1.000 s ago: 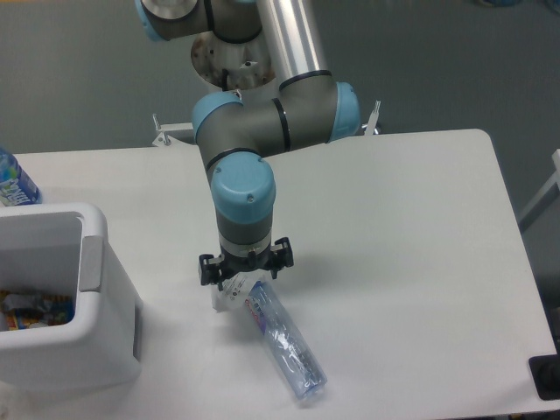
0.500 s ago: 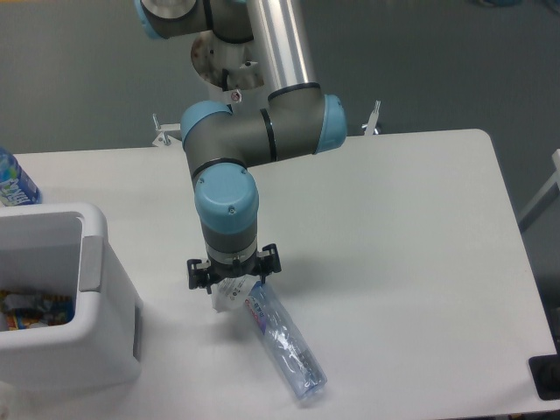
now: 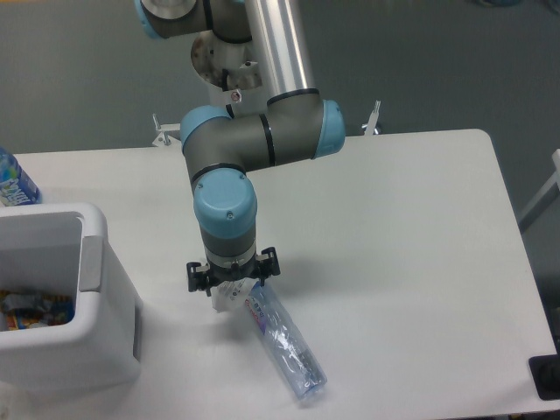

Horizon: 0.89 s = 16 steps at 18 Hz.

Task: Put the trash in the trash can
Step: 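Close the gripper on the clear plastic wrapper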

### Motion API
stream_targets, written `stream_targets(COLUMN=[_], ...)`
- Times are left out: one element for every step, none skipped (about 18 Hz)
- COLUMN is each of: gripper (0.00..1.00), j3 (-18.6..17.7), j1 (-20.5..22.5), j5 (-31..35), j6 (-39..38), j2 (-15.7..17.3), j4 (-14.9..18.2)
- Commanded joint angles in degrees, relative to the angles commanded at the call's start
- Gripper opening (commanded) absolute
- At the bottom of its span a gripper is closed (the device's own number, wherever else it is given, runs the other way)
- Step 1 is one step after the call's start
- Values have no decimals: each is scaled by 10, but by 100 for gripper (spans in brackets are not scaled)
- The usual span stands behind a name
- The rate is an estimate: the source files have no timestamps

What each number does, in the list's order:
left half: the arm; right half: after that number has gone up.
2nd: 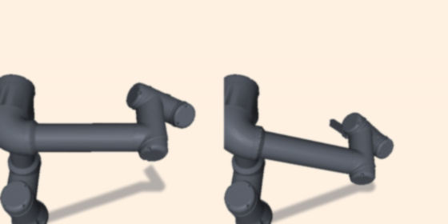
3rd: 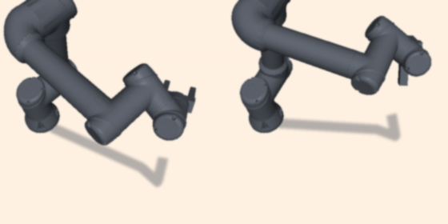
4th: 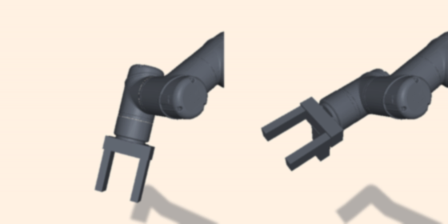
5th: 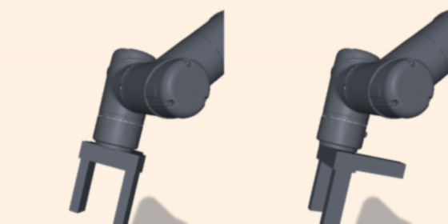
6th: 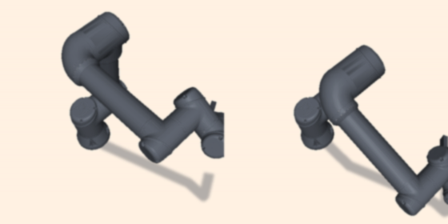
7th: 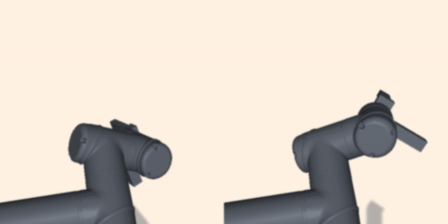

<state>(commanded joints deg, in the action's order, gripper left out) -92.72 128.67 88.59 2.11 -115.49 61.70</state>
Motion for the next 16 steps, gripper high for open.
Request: stream_targets(gripper=[91, 83, 78, 69, 63, 52, 40, 30, 21, 15, 8, 5, 3, 2, 2, 1], j3=[0, 0, 0, 1, 1, 2, 3, 3, 3, 3, 3, 4, 4, 4, 4, 4], j1=[0, 0, -1, -1, -1, -1, -1, -1, -1, -1, -1, -1, -1, -1, -1, 0], j5=[0, 1, 7, 11, 12, 13, 13, 13, 13, 13, 12, 12, 12, 12, 12, 12], j6=[0, 0, 0, 0, 0, 0, 0, 1, 2, 3, 3, 4, 4, 7, 8, 8], j2=[-1, -3, -3, -4, -4, -4, -4, -3, -2, -1, -1, 0, 3, 4, 6, 6], j4=[0, 0, 1, 1, 1, 1, 1, 2, 2, 3, 3, 4, 4, 6, 7, 7])
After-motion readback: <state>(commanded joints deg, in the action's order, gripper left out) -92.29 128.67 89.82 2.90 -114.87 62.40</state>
